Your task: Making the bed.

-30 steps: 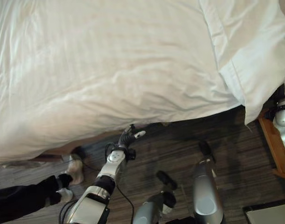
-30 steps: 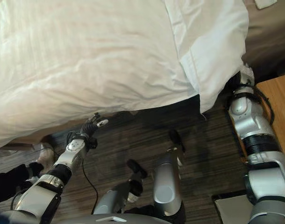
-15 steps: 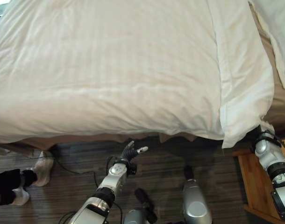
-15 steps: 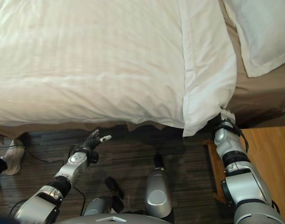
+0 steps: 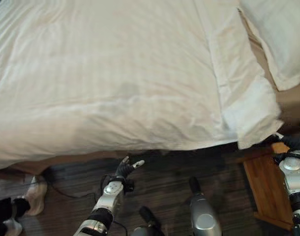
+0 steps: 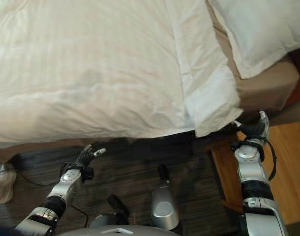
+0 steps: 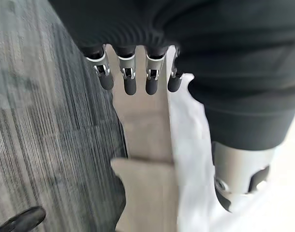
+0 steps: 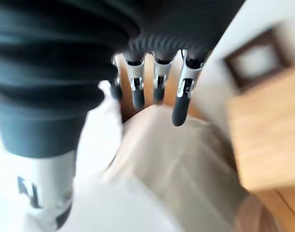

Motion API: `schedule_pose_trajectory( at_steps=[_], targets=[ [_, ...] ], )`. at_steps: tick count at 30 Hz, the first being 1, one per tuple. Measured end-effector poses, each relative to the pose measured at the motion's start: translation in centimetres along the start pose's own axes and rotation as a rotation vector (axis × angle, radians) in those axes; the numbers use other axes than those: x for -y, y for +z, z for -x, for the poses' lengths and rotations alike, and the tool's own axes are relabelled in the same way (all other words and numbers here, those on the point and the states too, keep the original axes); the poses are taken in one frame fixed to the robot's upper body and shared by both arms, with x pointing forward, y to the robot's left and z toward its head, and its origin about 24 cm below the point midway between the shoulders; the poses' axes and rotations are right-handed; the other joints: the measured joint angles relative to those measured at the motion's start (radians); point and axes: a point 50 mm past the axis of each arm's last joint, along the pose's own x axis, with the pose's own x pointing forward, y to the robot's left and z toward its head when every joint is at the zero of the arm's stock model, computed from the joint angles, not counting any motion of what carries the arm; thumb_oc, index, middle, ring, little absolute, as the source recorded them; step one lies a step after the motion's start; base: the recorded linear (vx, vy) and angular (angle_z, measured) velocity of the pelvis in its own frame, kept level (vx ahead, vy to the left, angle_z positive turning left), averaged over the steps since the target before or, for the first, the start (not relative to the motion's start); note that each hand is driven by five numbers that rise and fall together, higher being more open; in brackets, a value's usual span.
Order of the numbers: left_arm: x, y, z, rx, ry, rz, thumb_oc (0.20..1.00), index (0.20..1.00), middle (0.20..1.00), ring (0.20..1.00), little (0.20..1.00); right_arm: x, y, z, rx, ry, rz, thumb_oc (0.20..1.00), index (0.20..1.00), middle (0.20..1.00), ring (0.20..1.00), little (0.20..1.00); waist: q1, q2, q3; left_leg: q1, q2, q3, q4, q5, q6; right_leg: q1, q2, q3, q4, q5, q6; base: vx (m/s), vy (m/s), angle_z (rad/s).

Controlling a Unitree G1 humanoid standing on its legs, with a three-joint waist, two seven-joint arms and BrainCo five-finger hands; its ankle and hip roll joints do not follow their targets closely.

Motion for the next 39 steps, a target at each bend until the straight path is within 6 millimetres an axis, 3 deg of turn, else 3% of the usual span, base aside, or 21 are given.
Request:
schedule_pose_trajectory(
  at_steps=[3,7,8,9,14,21,26,28,33,39],
  targets=[
    [1.1,0.8,-0.4,0.024,-0.026,0.021,1.000,1.000,1.000,1.000,1.000,-0.4,0.5,0.2,-0.010,0.010,-0.191,1.000,1.000,1.000,1.000,1.000,-0.019,0.012,0.001,0.000,0.004,0.019,0.000,0.000,0.000,0.001,0.005,0.011,-0.035,0.024,0.004,-0.01,-0.001,-0.24],
    [3.3,1.6,-0.7,0.047,-0.075,0.064,1.000,1.000,1.000,1.000,1.000,-0.9,2.4,0.3,0.032,0.051,-0.528,1.000,1.000,1.000,1.000,1.000,-0.036,0.053,0.006,-0.003,0.018,0.026,-0.006,-0.004,-0.006,0.012,0.013,0.009,-0.080,0.054,-0.006,-0.01,-0.012,-0.09],
    [3.4,1.5,-0.6,0.047,-0.079,0.075,1.000,1.000,1.000,1.000,1.000,-1.1,2.9,0.3,0.040,0.075,-0.603,0.231,0.231,0.231,0.231,0.231,-0.036,0.062,0.009,-0.003,0.021,0.026,-0.006,-0.004,-0.006,0.011,0.014,0.009,-0.079,0.054,-0.007,-0.04,-0.022,-0.05],
    [3.5,1.5,-0.6,0.046,-0.084,0.077,1.000,1.000,1.000,1.000,1.000,-1.3,3.6,0.3,0.052,0.108,-0.680,0.200,0.200,0.200,0.200,0.200,-0.036,0.069,0.012,-0.004,0.025,0.027,-0.006,-0.004,-0.006,0.009,0.017,0.007,-0.080,0.055,-0.009,-0.04,-0.007,-0.03],
    [3.6,1.6,-0.6,0.049,-0.098,0.115,1.000,1.000,1.000,1.000,1.000,-2.2,6.5,0.3,0.133,0.241,-0.895,0.200,0.200,0.200,0.200,0.200,-0.030,0.089,0.038,-0.022,0.037,0.024,-0.005,0.013,0.001,-0.007,0.027,0.000,-0.078,0.071,-0.014,-0.02,-0.017,0.00],
    [4.4,3.0,-0.9,0.103,-0.132,0.111,1.000,1.000,1.000,1.000,1.000,-3.3,13.1,-0.2,0.320,0.336,-1.076,0.200,0.200,0.200,0.200,0.200,-0.001,0.110,0.110,-0.039,0.037,-0.004,0.000,0.034,-0.002,-0.003,0.022,-0.028,-0.082,0.077,-0.019,-0.05,-0.035,0.12],
    [4.7,4.3,-1.0,0.163,-0.148,0.145,1.000,1.000,1.000,1.000,1.000,-2.7,19.4,-0.8,0.465,0.331,-1.277,0.200,0.200,0.200,0.200,0.200,0.053,0.167,0.166,-0.064,0.035,-0.043,0.000,0.046,0.005,0.004,0.009,-0.069,-0.089,0.081,-0.018,-0.01,-0.040,0.25],
    [4.5,4.3,-0.9,0.172,-0.144,0.145,1.000,1.000,1.000,1.000,1.000,-2.2,20.9,-0.9,0.508,0.318,-1.346,0.200,0.200,0.200,0.200,0.200,0.062,0.188,0.178,-0.078,0.034,-0.065,0.000,0.048,0.006,0.005,0.009,-0.089,-0.093,0.082,-0.019,-0.02,-0.043,0.24],
    [3.6,4.5,-0.9,0.183,-0.131,0.116,1.000,1.000,1.000,1.000,1.000,-1.2,22.4,-1.2,0.570,0.272,-1.396,0.200,0.200,0.200,0.200,0.200,0.092,0.216,0.201,-0.119,0.028,-0.099,0.000,0.065,0.008,-0.009,-0.004,-0.127,-0.096,0.086,-0.025,-0.06,-0.050,0.24],
    [2.9,4.8,-0.9,0.193,-0.128,0.110,1.000,1.000,1.000,1.000,1.000,-1.4,19.7,-3.7,0.417,0.164,-1.296,0.200,0.200,0.200,0.200,0.200,0.102,0.217,0.200,-0.172,-0.003,-0.116,0.000,0.072,0.016,-0.046,-0.039,-0.138,-0.105,0.093,-0.008,-0.04,0.019,0.12]
  ],
)
